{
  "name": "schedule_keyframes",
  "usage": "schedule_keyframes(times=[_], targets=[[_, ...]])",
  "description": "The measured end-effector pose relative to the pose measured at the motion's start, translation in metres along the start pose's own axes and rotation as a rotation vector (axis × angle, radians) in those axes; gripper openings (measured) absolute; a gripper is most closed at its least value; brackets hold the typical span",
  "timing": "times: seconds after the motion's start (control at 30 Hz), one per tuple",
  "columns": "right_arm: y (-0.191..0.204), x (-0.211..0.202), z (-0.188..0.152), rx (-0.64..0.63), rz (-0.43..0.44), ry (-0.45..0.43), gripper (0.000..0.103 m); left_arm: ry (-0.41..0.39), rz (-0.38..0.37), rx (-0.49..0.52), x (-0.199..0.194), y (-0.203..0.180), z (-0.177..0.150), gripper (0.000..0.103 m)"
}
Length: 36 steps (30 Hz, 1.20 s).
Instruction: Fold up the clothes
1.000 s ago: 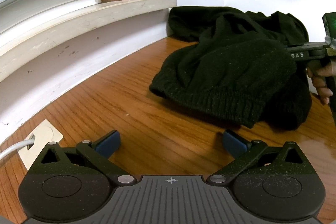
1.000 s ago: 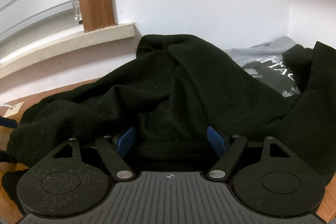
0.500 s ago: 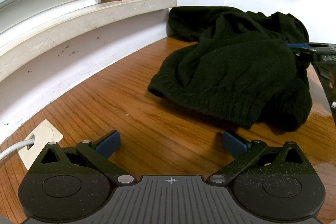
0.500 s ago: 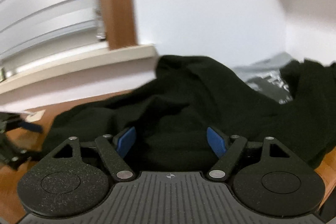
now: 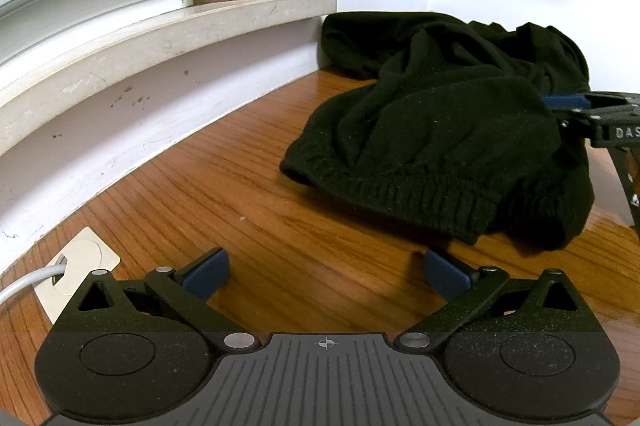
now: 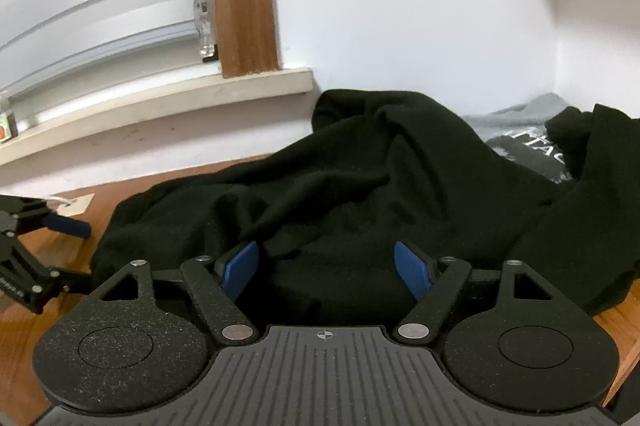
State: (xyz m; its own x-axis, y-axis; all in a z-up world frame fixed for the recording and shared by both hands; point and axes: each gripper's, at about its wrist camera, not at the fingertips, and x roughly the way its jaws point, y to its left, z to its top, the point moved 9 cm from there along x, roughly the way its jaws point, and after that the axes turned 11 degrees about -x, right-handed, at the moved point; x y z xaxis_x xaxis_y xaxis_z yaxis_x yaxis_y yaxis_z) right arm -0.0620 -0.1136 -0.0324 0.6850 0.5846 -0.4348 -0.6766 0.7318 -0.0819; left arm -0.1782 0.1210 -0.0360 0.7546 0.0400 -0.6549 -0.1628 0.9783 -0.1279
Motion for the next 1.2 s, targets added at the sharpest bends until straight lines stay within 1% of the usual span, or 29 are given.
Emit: schedule_keyframes(times=[0.17,0.37,0.57,0.63,0.67,0.73,0.87,0.9,1.0,1.03,1.07,1.1,1.13,1.17,1.2], targets=[[0.005,-0.008,-0.007,-0.022,0.029,0.005,0.075,0.0,-0.001,0.0,0.0,0.0,0.0,0.103],[0.023,-0.028,-0.006,-0.016,0.08,-0.029,0.075,0.0,-0.001,-0.001,0.0,0.001,0.0,0.103],[0.058,-0.037,-0.011,-0.05,0.197,-0.012,0.075,-0.001,0.003,-0.006,0.0,0.001,0.0,0.103],[0.07,-0.037,-0.013,-0.058,0.23,-0.008,0.072,-0.003,0.011,-0.012,0.001,0.0,0.001,0.103],[0.076,-0.036,-0.015,-0.066,0.24,-0.007,0.069,-0.003,0.014,-0.015,0.001,0.0,0.001,0.103],[0.087,-0.035,-0.017,-0.086,0.246,-0.001,0.067,-0.004,0.021,-0.021,0.002,-0.001,0.002,0.103],[0.097,-0.037,-0.018,-0.1,0.249,0.001,0.068,-0.007,-0.008,-0.01,0.006,0.002,0.007,0.103],[0.098,-0.036,-0.019,-0.108,0.246,0.005,0.068,-0.037,0.007,-0.032,0.004,0.008,0.011,0.103],[0.102,-0.031,-0.021,-0.132,0.232,0.018,0.068,-0.112,-0.034,-0.169,-0.003,0.027,0.024,0.103],[0.102,-0.029,-0.022,-0.136,0.23,0.02,0.067,-0.1,-0.082,-0.208,-0.001,0.03,0.027,0.102],[0.101,-0.027,-0.022,-0.136,0.23,0.022,0.066,-0.088,-0.114,-0.22,0.001,0.03,0.029,0.1],[0.1,-0.024,-0.022,-0.135,0.23,0.023,0.064,-0.089,-0.112,-0.215,0.003,0.029,0.032,0.1],[0.097,-0.024,-0.021,-0.117,0.233,0.02,0.054,-0.089,-0.111,-0.209,0.006,0.028,0.035,0.1],[0.093,-0.023,-0.02,-0.099,0.235,0.018,0.036,-0.089,-0.11,-0.204,0.008,0.027,0.038,0.099],[0.09,-0.023,-0.019,-0.082,0.237,0.015,0.03,-0.089,-0.109,-0.198,0.01,0.026,0.041,0.098]])
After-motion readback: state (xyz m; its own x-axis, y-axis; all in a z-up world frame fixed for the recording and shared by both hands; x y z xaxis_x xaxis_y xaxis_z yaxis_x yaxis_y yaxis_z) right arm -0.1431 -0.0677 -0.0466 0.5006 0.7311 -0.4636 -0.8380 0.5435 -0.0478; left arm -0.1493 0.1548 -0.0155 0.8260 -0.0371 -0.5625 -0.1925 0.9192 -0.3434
